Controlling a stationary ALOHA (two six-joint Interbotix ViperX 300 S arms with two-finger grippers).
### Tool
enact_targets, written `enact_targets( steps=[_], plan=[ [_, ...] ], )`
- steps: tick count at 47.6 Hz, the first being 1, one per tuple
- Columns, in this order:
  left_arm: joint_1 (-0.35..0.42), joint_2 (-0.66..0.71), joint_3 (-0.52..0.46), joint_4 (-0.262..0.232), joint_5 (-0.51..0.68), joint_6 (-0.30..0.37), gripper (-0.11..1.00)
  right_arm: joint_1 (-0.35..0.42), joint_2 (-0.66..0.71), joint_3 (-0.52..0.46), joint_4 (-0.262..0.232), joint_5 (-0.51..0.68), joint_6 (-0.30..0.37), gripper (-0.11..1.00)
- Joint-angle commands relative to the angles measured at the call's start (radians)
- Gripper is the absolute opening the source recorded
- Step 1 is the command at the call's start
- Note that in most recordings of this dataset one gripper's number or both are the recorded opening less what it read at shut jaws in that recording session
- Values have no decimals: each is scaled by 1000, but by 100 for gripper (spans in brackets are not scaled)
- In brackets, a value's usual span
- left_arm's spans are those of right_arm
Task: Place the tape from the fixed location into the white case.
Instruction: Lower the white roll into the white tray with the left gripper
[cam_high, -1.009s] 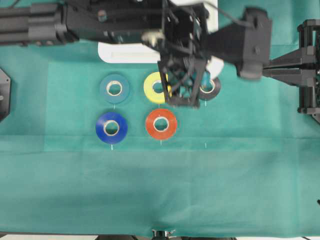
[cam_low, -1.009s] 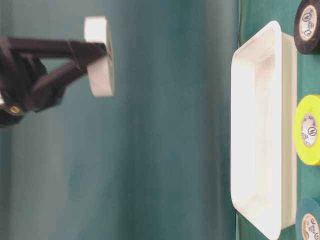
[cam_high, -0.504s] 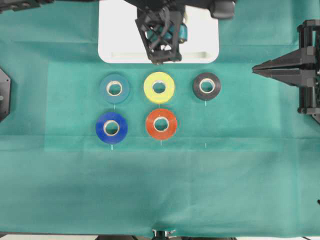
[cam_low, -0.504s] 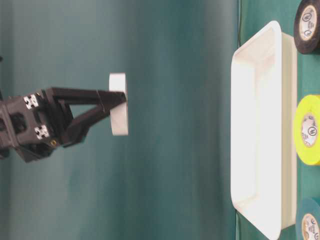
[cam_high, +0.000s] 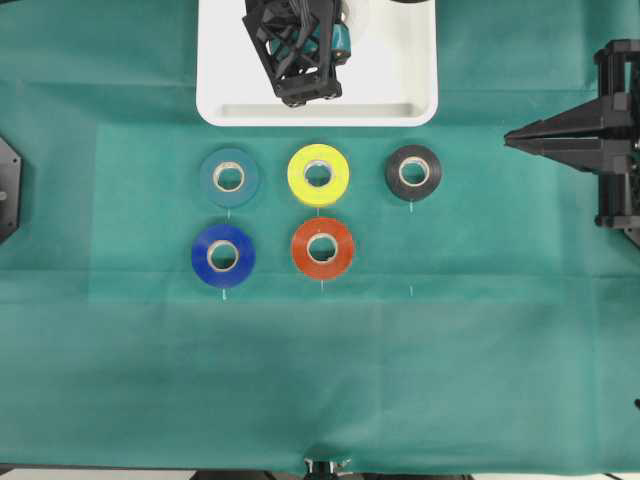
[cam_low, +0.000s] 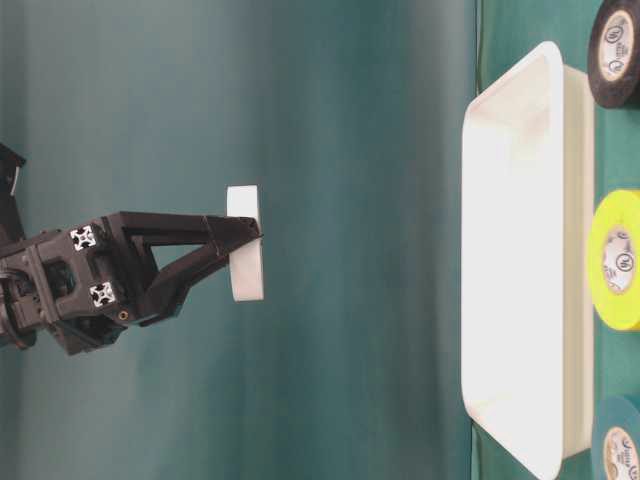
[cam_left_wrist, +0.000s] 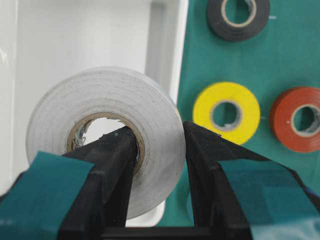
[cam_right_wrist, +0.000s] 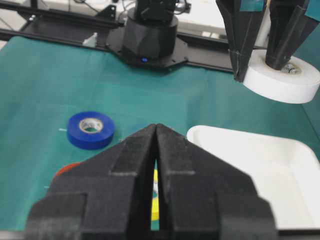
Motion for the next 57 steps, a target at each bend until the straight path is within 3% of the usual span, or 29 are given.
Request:
enact_targets(
  steps=[1, 19, 31, 57],
  plan=[
    [0, -44, -14, 2, -8, -2, 26, 0, 5, -29, 0, -5, 2, 0],
    [0, -44, 6, 2, -34, -2, 26, 0, 5, -31, 0, 2, 2, 0],
    [11, -44, 84, 2, -81, -2, 26, 0, 5, -29, 0, 2, 2, 0],
    [72, 37, 314, 2, -367, 3, 26, 0, 12, -29, 0, 2, 2, 0]
  ],
)
